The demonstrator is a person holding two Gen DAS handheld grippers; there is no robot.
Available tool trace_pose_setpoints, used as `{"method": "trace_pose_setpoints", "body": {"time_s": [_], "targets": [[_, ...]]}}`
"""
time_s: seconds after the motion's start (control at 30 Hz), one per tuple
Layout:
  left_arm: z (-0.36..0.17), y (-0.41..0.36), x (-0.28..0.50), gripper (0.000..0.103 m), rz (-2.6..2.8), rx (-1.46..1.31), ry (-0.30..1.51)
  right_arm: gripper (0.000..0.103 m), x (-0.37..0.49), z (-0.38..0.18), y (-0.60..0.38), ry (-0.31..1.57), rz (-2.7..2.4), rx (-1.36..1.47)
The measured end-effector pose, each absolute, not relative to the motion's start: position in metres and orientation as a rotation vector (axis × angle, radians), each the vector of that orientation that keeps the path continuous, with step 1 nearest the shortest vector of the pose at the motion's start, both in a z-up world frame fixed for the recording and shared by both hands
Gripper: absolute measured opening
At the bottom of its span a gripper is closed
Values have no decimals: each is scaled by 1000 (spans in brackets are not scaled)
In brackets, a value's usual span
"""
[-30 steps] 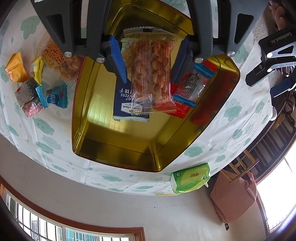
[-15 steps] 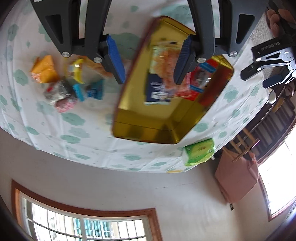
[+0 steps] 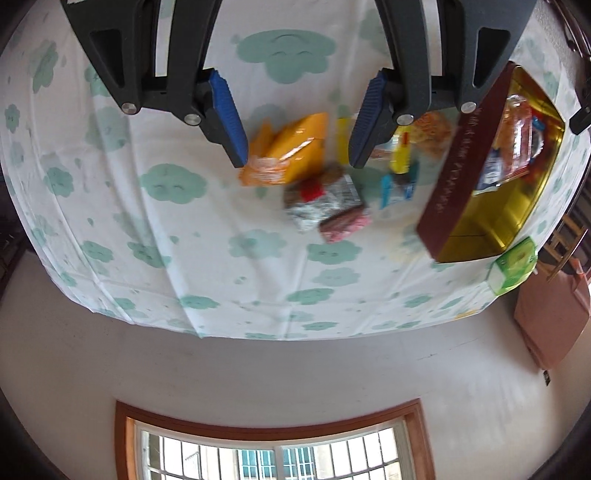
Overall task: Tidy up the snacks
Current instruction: 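Grasp the orange chip bag beside the tin with the right tool, then grasp the yellow-wrapped candy with the left tool while the right tool holds the orange chip bag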
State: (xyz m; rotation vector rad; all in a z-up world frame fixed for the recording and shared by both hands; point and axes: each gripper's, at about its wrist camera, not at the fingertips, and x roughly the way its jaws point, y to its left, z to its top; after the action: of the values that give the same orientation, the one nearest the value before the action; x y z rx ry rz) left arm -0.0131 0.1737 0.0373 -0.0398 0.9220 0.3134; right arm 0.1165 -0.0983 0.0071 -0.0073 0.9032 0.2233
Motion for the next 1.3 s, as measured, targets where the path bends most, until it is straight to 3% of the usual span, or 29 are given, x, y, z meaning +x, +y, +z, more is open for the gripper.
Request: {"method": "trace_pose_setpoints", "body": {"time_s": [0.6, 0.77, 1.3], "targets": [[29, 85, 38, 89, 115, 36, 936, 59, 147, -44, -99, 937, 248, -47], [24, 69, 48, 89, 87, 50, 951, 41, 140, -47, -101, 905, 257, -82], [6, 24, 80, 88, -47, 6, 1011, 40, 117, -46, -177, 892, 161, -38]]}}
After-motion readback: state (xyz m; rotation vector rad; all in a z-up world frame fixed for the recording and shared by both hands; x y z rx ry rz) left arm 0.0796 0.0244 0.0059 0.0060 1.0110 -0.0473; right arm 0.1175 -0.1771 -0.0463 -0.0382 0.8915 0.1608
